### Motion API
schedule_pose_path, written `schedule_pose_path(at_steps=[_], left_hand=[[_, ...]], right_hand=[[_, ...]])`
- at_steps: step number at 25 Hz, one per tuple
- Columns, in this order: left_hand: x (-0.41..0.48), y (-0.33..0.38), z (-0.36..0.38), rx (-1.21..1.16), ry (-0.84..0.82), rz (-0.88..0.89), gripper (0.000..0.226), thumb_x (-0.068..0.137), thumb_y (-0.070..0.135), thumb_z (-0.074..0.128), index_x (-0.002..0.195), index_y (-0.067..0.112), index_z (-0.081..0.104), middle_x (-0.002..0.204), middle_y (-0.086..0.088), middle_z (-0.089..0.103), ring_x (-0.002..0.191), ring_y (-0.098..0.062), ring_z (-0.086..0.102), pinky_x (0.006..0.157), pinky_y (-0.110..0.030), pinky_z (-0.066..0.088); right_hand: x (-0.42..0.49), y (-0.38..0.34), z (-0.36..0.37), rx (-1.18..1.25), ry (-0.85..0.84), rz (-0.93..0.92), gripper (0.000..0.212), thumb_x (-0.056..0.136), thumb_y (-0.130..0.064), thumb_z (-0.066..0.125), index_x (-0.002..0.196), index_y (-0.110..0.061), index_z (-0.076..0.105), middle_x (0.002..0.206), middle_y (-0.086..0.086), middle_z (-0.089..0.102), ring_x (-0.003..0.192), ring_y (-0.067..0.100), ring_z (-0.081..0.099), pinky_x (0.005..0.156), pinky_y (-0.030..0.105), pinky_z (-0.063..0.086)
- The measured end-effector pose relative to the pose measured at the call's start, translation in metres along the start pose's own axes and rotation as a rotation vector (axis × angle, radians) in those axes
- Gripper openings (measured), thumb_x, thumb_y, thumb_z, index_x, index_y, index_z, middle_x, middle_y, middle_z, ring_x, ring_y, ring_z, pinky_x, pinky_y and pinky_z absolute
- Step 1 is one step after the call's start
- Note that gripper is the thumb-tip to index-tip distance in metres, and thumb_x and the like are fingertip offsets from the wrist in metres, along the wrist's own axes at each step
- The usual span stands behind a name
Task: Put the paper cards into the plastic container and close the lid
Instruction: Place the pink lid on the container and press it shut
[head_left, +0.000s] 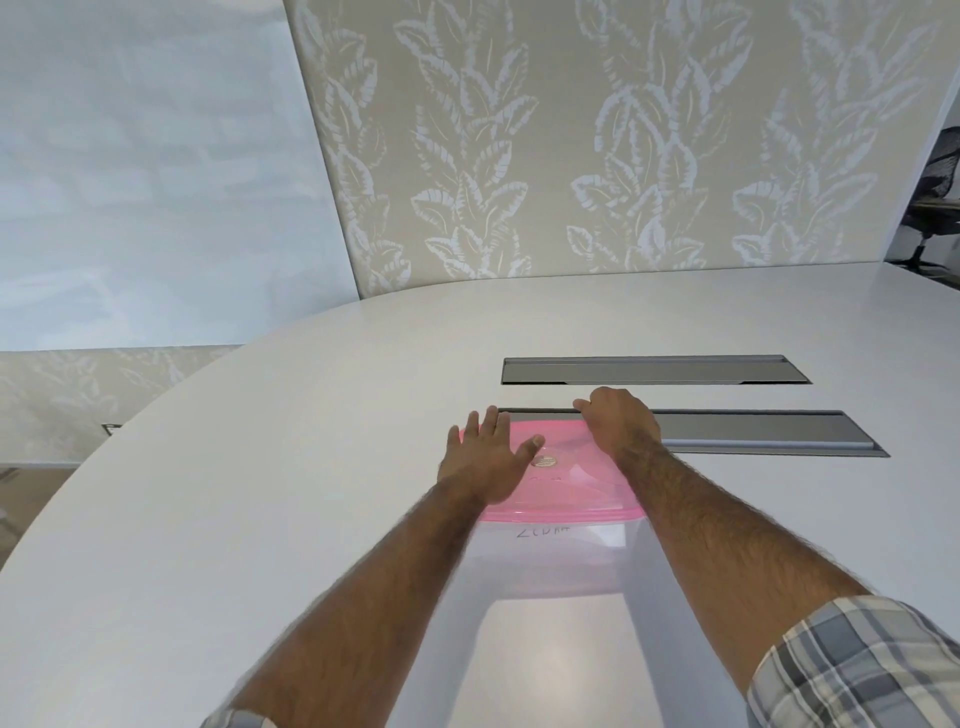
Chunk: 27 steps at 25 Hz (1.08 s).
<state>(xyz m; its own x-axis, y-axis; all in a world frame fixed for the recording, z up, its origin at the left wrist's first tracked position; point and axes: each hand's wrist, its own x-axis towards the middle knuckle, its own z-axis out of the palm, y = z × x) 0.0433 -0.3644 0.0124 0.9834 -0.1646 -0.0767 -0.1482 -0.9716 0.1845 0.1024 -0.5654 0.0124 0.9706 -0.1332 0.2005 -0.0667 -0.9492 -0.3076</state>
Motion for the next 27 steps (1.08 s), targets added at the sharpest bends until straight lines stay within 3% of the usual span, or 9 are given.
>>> schedule_pose_path(at_steps=[6, 12, 16, 20, 22, 24, 27], left_hand=[[-0.004, 0.001, 0.003, 0.019, 0.037, -0.038, 0.085, 0.095, 0.072, 0.011, 0.161, 0.018, 0.001, 0.169, -0.001, -0.004, 0.155, -0.023, -0.006, 0.124, -0.049, 0.000], [-0.004, 0.000, 0.002, 0.005, 0.073, -0.016, 0.086, 0.096, 0.070, 0.013, 0.161, 0.014, 0.006, 0.169, -0.004, 0.000, 0.156, -0.024, -0.002, 0.124, -0.049, 0.004], [-0.006, 0.003, 0.003, -0.006, 0.137, 0.008, 0.083, 0.098, 0.068, 0.016, 0.159, 0.012, 0.018, 0.168, -0.004, 0.011, 0.155, -0.023, 0.006, 0.124, -0.049, 0.009], [-0.008, 0.004, 0.000, -0.022, 0.197, 0.018, 0.075, 0.099, 0.063, 0.022, 0.149, 0.010, 0.039, 0.159, -0.005, 0.035, 0.149, -0.025, 0.027, 0.119, -0.048, 0.023], [-0.016, 0.008, -0.003, -0.029, 0.281, -0.070, 0.063, 0.101, 0.055, 0.030, 0.138, 0.009, 0.050, 0.149, -0.009, 0.046, 0.136, -0.028, 0.042, 0.107, -0.045, 0.037], [-0.030, 0.009, -0.004, -0.134, 0.333, -0.283, 0.055, 0.101, 0.050, 0.036, 0.131, 0.007, 0.053, 0.136, -0.011, 0.050, 0.123, -0.031, 0.050, 0.095, -0.044, 0.043], [-0.047, -0.002, -0.001, -0.435, 0.281, -0.599, 0.062, 0.098, 0.056, 0.037, 0.130, 0.006, 0.054, 0.132, -0.014, 0.055, 0.120, -0.034, 0.055, 0.095, -0.042, 0.045]], right_hand=[[-0.021, -0.010, -0.012, -0.047, -0.018, -0.039, 0.053, 0.102, -0.051, 0.032, 0.110, -0.010, 0.066, 0.112, 0.012, 0.069, 0.103, 0.031, 0.064, 0.085, 0.039, 0.048], [-0.061, -0.002, -0.017, 0.060, -0.089, 0.295, 0.059, 0.104, -0.049, 0.027, 0.126, -0.009, 0.064, 0.131, 0.013, 0.064, 0.119, 0.033, 0.061, 0.098, 0.040, 0.046], [-0.078, 0.002, -0.018, 0.041, -0.059, 0.338, 0.065, 0.105, -0.050, 0.021, 0.122, -0.007, 0.066, 0.126, 0.013, 0.067, 0.117, 0.033, 0.063, 0.095, 0.040, 0.048], [-0.082, 0.000, -0.019, 0.022, -0.027, 0.349, 0.063, 0.106, -0.047, 0.022, 0.116, -0.007, 0.068, 0.119, 0.012, 0.070, 0.110, 0.032, 0.066, 0.090, 0.040, 0.051], [-0.083, -0.001, -0.018, 0.013, -0.020, 0.345, 0.062, 0.106, -0.047, 0.022, 0.115, -0.007, 0.069, 0.118, 0.012, 0.071, 0.109, 0.032, 0.067, 0.088, 0.040, 0.051], [-0.083, -0.001, -0.018, 0.001, -0.015, 0.341, 0.061, 0.106, -0.047, 0.023, 0.117, -0.007, 0.068, 0.119, 0.012, 0.070, 0.110, 0.032, 0.066, 0.089, 0.040, 0.051], [-0.084, -0.002, -0.019, 0.003, -0.028, 0.337, 0.059, 0.107, -0.045, 0.023, 0.121, -0.007, 0.066, 0.124, 0.013, 0.068, 0.115, 0.033, 0.064, 0.093, 0.041, 0.049]])
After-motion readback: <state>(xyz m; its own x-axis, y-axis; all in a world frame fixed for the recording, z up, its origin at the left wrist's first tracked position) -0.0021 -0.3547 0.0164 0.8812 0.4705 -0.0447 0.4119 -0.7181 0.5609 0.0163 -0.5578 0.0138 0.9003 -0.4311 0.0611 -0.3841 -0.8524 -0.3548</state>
